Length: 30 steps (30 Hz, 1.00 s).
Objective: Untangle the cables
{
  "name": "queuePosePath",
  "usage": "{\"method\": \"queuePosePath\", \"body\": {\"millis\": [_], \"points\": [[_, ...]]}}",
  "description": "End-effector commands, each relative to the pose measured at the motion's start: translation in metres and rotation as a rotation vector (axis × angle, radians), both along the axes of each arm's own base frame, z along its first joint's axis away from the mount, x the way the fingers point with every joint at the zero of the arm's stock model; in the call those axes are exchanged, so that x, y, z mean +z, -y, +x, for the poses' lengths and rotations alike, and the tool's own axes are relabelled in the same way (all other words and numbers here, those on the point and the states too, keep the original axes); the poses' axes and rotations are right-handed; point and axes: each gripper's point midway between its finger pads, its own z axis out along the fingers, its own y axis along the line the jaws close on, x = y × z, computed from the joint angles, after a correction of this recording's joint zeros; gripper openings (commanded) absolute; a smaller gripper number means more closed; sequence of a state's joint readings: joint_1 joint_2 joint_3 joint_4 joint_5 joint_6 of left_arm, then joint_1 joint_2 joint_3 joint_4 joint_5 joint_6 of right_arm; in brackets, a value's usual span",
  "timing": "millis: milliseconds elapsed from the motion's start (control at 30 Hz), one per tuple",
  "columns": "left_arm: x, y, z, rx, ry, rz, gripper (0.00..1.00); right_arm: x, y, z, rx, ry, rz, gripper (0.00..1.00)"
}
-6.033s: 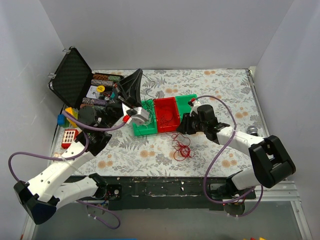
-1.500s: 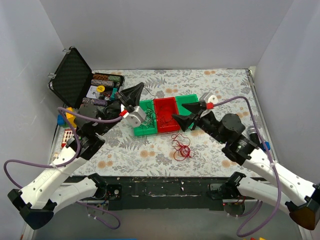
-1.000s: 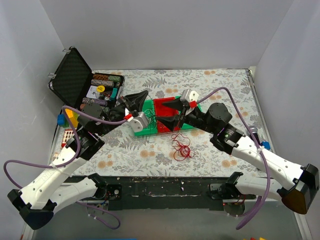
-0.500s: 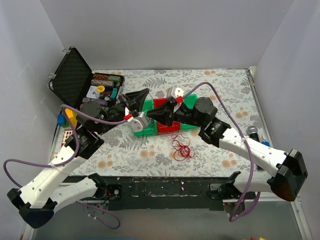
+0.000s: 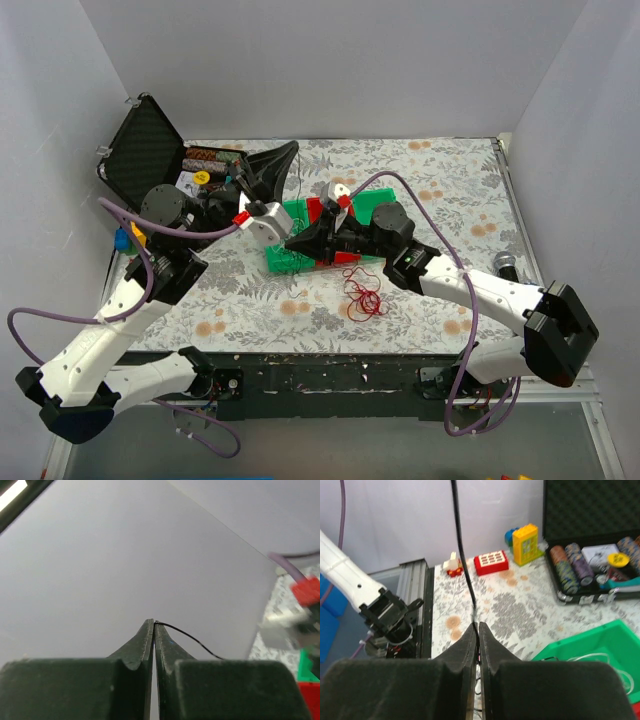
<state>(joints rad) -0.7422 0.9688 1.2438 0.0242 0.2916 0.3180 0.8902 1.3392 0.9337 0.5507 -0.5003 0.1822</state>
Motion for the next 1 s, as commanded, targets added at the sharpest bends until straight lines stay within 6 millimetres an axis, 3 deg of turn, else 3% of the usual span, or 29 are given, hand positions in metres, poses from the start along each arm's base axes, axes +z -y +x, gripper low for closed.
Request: {"method": "queuePosePath", "body": {"millis": [0, 133, 267, 400, 500, 700, 833, 967], "points": [[0.086, -0.019, -0.021, -0.002, 0.185, -0.197, 0.00, -0.054, -0.007, -0.019, 0.075, -0.108, -0.077, 0.10], [0.129, -0.019, -0.027, -0.017, 0.282, -0.262, 0.00, -0.100, -0.006, -0.028, 0.083, -0.175, -0.167, 0.10], [0.175, -0.023, -0.041, -0.044, 0.378, -0.335, 0.00, -0.120, -0.003, -0.023, 0.058, -0.166, -0.227, 0.11], [0.197, -0.022, -0.048, -0.058, 0.437, -0.363, 0.00, -0.140, 0.000, -0.022, 0.050, -0.177, -0.287, 0.12], [0.193, -0.019, -0.048, -0.053, 0.451, -0.342, 0.00, -0.135, 0.005, -0.022, 0.028, -0.168, -0.277, 0.14], [0.164, -0.012, -0.044, -0.040, 0.451, -0.276, 0.00, -0.118, 0.022, -0.010, -0.091, -0.112, -0.267, 0.23], [0.135, -0.002, -0.029, -0.028, 0.390, -0.240, 0.00, -0.094, 0.044, -0.001, -0.193, -0.059, -0.223, 0.27], [0.100, 0.010, -0.013, -0.031, 0.296, -0.213, 0.00, -0.084, 0.070, 0.001, -0.280, -0.043, -0.204, 0.27]]}}
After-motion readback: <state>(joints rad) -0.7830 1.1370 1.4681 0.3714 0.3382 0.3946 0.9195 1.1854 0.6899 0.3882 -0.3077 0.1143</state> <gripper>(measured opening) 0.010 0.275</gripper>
